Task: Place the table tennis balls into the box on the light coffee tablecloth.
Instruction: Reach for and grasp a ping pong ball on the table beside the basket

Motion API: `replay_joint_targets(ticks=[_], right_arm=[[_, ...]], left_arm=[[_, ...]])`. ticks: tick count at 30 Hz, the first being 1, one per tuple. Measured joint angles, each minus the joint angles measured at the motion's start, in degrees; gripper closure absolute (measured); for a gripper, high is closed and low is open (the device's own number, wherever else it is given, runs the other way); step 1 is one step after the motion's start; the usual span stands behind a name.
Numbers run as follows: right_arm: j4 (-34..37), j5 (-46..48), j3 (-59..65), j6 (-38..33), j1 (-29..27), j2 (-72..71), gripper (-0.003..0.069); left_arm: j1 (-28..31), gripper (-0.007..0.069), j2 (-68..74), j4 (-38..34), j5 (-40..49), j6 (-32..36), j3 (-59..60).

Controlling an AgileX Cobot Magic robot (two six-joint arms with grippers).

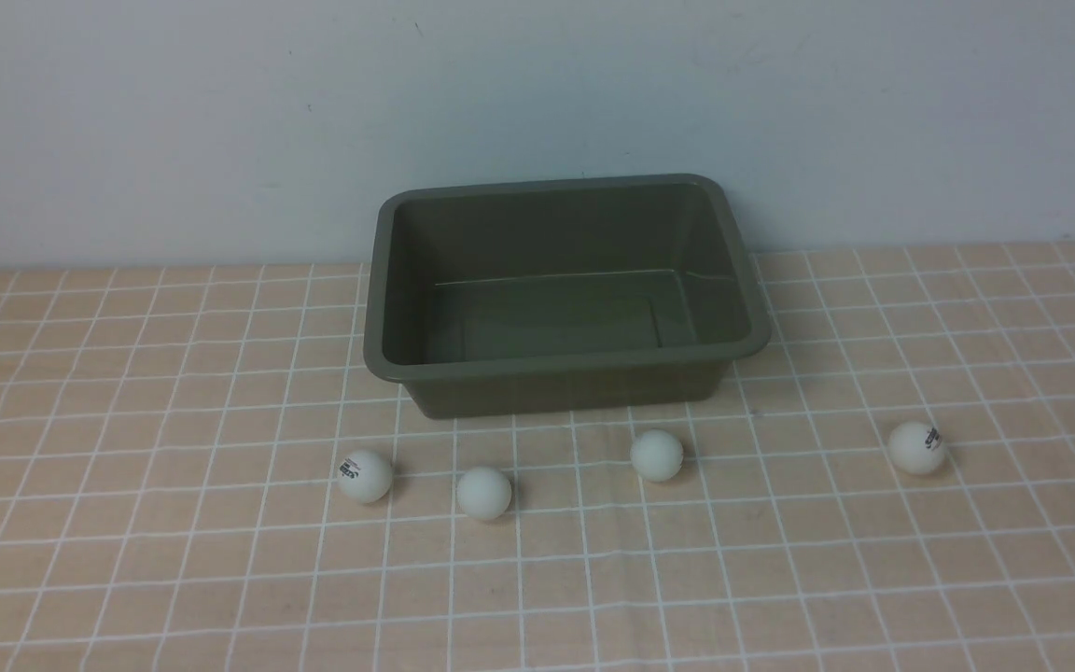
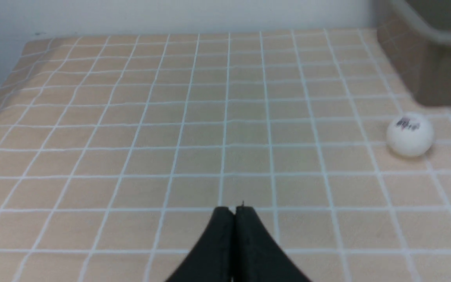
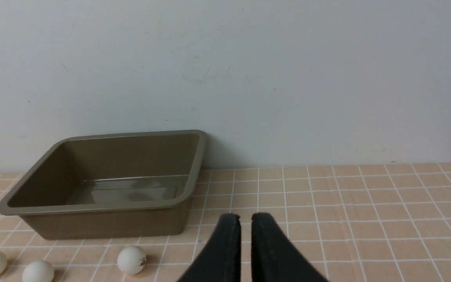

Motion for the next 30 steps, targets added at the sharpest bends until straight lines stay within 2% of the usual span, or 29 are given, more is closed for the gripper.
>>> replay_joint_targets(ticks=[4,5,7,11,16,20,24,30], right_arm=[[0.0,0.0,0.0,0.0,0.0,0.0,0.0626],[0.0,0.0,0.0,0.0,0.0,0.0,0.0626],[0.0,0.0,0.0,0.0,0.0,0.0,0.0626],[0.0,0.6,0.0,0.0,0.0,0.0,0.0626],[0.0,0.9,0.0,0.0,0.0,0.0,0.0626],[0.0,1.8,0.0,0.0,0.0,0.0,0.0626],[0.0,2.5,0.0,0.0,0.0,0.0,0.0626],[0.0,5.1,0.0,-0.4,0.0,0.0,0.0626]], left_arm=[[0.0,0.0693,0.0,-12.2,-7.8,-5.8,0.0],[0.0,0.0693,0.0,-12.9,-8.6,-6.0,0.0],[0.0,0.0693,0.0,-19.9,-13.4,-7.7,0.0],[0.0,0.0693,0.0,-28.1,-22.3,-8.5,0.0],[0.0,0.0693,0.0,-35.4,-27.2,-8.8,0.0],[0.0,0.0693,0.0,-36.7,-26.7,-9.1,0.0],[0.0,0.0693,0.0,-36.0,-18.5,-8.3,0.0],[0.0,0.0693,0.0,-34.3,-4.9,-1.5,-0.7]])
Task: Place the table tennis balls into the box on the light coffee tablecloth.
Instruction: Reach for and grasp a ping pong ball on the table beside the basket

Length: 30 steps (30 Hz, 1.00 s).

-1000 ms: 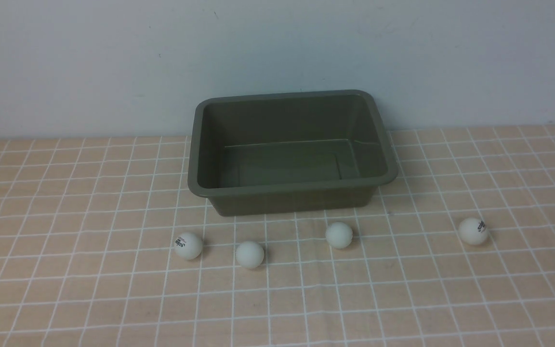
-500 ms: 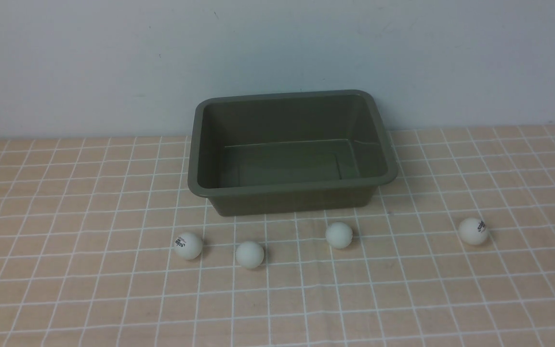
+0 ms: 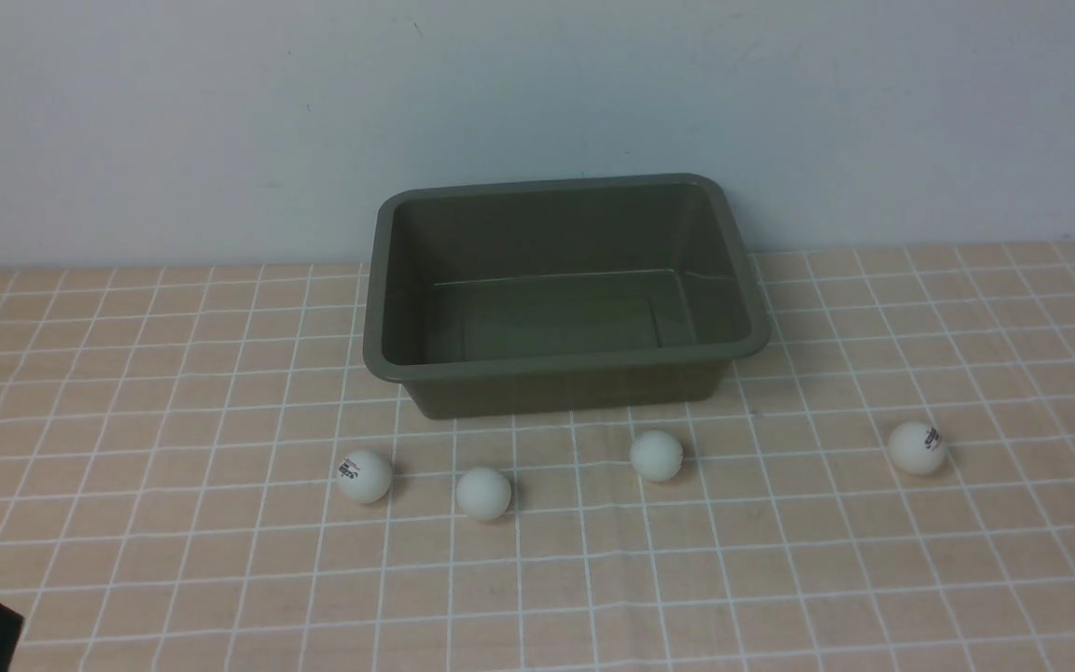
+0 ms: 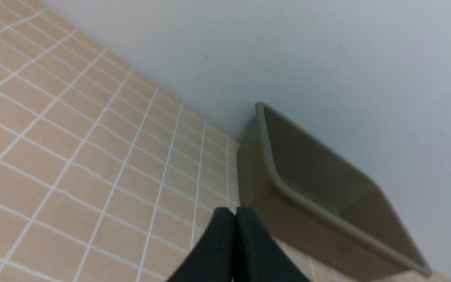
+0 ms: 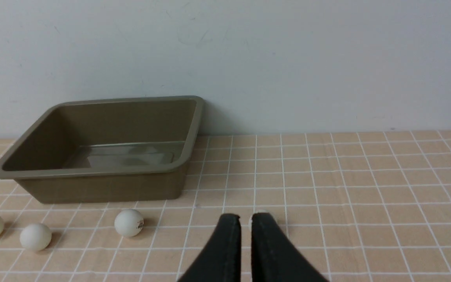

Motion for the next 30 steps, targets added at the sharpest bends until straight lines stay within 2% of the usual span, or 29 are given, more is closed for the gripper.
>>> replay_joint_targets(ticks=[3,11,13,20,24,27,30], right_arm=[[0.0,1.8,0.0,0.0,0.0,0.0,0.0626],[0.0,6.8,0.0,-0.5,0.0,0.0,0.0626],[0.0,7.0,0.0,-0.6,0.0,0.0,0.0626],[0.0,7.1,0.0,-0.7,0.0,0.0,0.0626],[0.0,6.8,0.0,-0.7,0.0,0.0,0.0626],[0.0,6.8,0.0,-0.7,0.0,0.0,0.0626],[0.0,6.7,0.0,-0.7,0.0,0.0,0.0626]], left_arm=[[0.0,0.0693,0.0,-0.1,5.7,6.3,-3.6],[0.0,0.0693,3.9,-2.0,14.4,22.7,-15.1],[0.0,0.0693,7.8,-1.8,16.2,25.7,-17.7],[0.0,0.0680,35.9,-1.4,26.4,35.7,-31.1],[0.0,0.0610,53.0,-1.4,30.7,43.4,-40.3],[0.0,0.0517,66.1,-1.4,32.8,46.6,-47.8],[0.0,0.0372,77.8,-1.4,36.0,47.2,-54.9]])
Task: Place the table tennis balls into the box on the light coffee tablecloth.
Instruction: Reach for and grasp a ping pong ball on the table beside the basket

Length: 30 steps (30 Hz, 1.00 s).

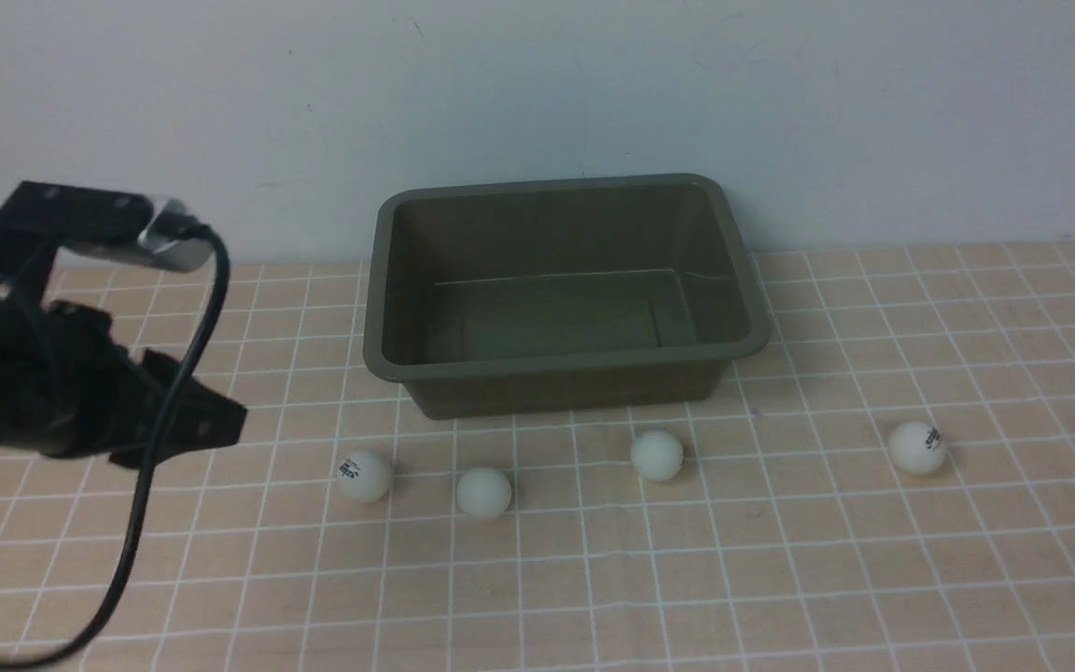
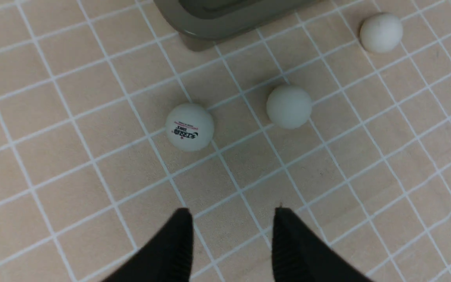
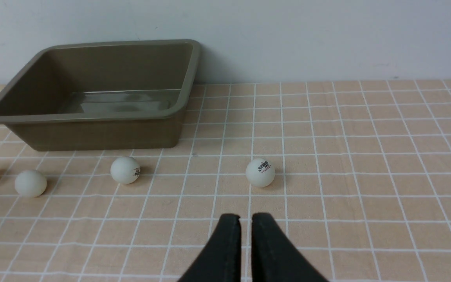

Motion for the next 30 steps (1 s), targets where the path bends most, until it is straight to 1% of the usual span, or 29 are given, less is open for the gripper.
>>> replay_joint_targets(ticks=[2,3,5,7,8,9,10,11,13,14,15,17,21,25,30], right_arm=[[0.0,0.0,0.0,0.0,0.0,0.0,0.0626],[0.0,0.1,0.0,0.0,0.0,0.0,0.0626],[0.0,0.3,0.0,0.0,0.0,0.0,0.0626],[-0.2,0.8,0.0,0.0,0.0,0.0,0.0626],[-0.2,0.8,0.0,0.0,0.0,0.0,0.0626],[-0.5,1.1,0.0,0.0,0.0,0.0,0.0626],[-0.7,1.4,0.0,0.0,0.0,0.0,0.0626],[-0.7,1.4,0.0,0.0,0.0,0.0,0.0626],[-1.4,2.0,0.0,0.0,0.0,0.0,0.0626],[-1.5,2.1,0.0,0.0,0.0,0.0,0.0626],[-1.5,2.3,0.0,0.0,0.0,0.0,0.0626],[-1.6,2.3,0.0,-0.1,0.0,0.0,0.0626],[-1.9,2.3,0.0,-0.1,0.0,0.0,0.0626],[-3.3,2.3,0.0,-0.1,0.0,0.0,0.0626],[-6.0,2.3,0.0,-0.1,0.0,0.0,0.0626]], left_arm=[[0.0,0.0304,7.3,0.0,3.9,-0.8,-4.9],[0.0,0.0282,12.0,0.0,6.5,-1.8,-7.6],[-0.2,0.0274,18.7,0.0,11.7,-3.8,-12.7],[-0.8,0.0318,25.6,0.4,16.2,-5.6,-19.0],[-0.8,0.0324,26.1,0.4,16.6,-5.7,-19.5],[-1.2,0.0388,29.2,0.6,17.5,-6.3,-22.4],[-1.4,0.0434,31.0,0.6,17.7,-6.8,-24.5],[-1.4,0.0444,31.2,0.6,17.7,-6.8,-24.8],[-1.5,0.0555,32.5,0.8,17.8,-7.3,-27.2],[-1.5,0.0572,32.6,0.9,17.9,-7.5,-27.8],[-1.5,0.0622,32.6,1.2,18.3,-8.0,-29.0],[-1.5,0.0671,32.6,1.7,18.8,-8.8,-30.5],[-1.8,0.0690,32.1,5.2,18.8,-10.7,-31.2],[-2.8,0.0690,28.4,12.7,19.1,-13.5,-31.1],[-4.7,0.0690,21.1,15.1,19.5,-16.5,-29.6]])
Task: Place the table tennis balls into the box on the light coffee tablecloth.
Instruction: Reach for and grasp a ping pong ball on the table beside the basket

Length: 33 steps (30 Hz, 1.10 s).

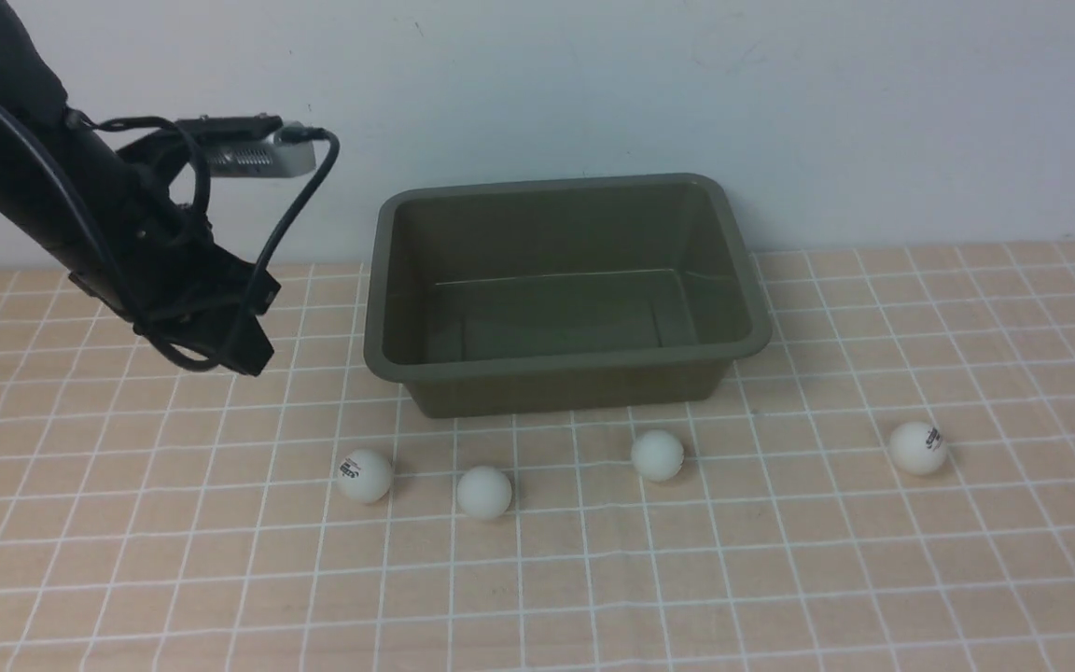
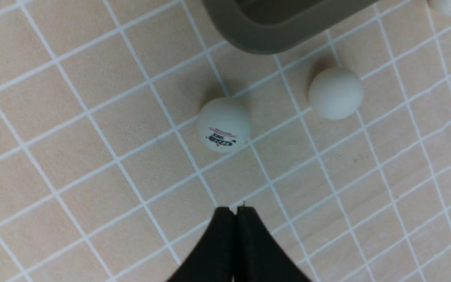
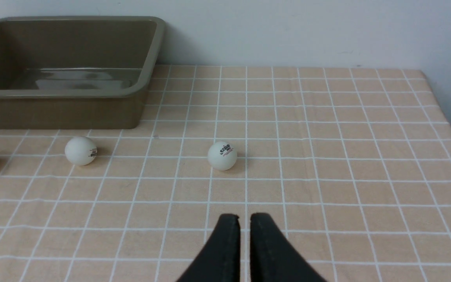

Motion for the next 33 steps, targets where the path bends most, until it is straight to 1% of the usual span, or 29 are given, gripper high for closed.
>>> replay_joint_targets(ticks=[5,8,11,13,16,19,21,23,25,26,27,29,31,33], right_arm=[[-0.8,0.0,0.0,0.0,0.0,0.0,0.0626],[-0.9,0.0,0.0,0.0,0.0,0.0,0.0626],[-1.1,0.0,0.0,0.0,0.0,0.0,0.0626],[-1.1,0.0,0.0,0.0,0.0,0.0,0.0626],[-1.2,0.0,0.0,-0.1,0.0,0.0,0.0626],[-1.7,-0.5,0.0,-0.3,0.0,0.0,0.0626],[-2.2,-1.3,0.0,-0.8,0.0,0.0,0.0626],[-2.3,-1.5,0.0,-1.0,0.0,0.0,0.0626],[-2.4,-1.6,0.0,-1.2,0.0,0.0,0.0626],[-2.4,-1.7,0.0,-1.2,0.0,0.0,0.0626],[-2.4,-1.8,0.0,-1.3,0.0,0.0,0.0626],[-2.4,-2.2,0.0,-1.6,0.0,0.0,0.0626],[-2.5,-2.4,0.0,-1.6,0.0,0.0,0.0626],[-2.5,-2.7,0.0,-1.6,0.0,0.0,0.0626]], left_arm=[[-2.9,0.0690,-7.5,0.6,0.7,-3.3,4.4],[-4.8,0.0690,-9.8,2.9,0.7,-4.6,8.1],[-5.3,0.0690,-9.4,6.9,-2.7,-6.4,11.4],[-5.3,0.0690,-8.5,7.6,-5.0,-6.8,11.7],[-5.3,0.0683,-6.5,6.3,-9.5,-6.8,11.8],[-5.3,0.0647,-4.3,3.0,-10.8,-5.5,11.8],[-5.3,0.0568,-1.7,0.4,-10.8,-2.7,11.8],[-5.3,0.0506,-0.4,-0.2,-10.8,-1.1,11.8],[-5.3,0.0420,1.0,-0.2,-10.9,0.7,11.8],[-5.3,0.0403,1.1,-0.2,-10.9,0.8,11.8],[-5.3,0.0345,2.0,-0.2,-11.4,1.4,11.8],[-5.3,0.0271,3.0,-0.8,-13.0,2.1,11.8],[-5.3,0.0226,3.7,-1.4,-15.3,2.5,11.8],[-5.5,0.0206,4.3,-1.7,-17.1,3.7,11.8]])
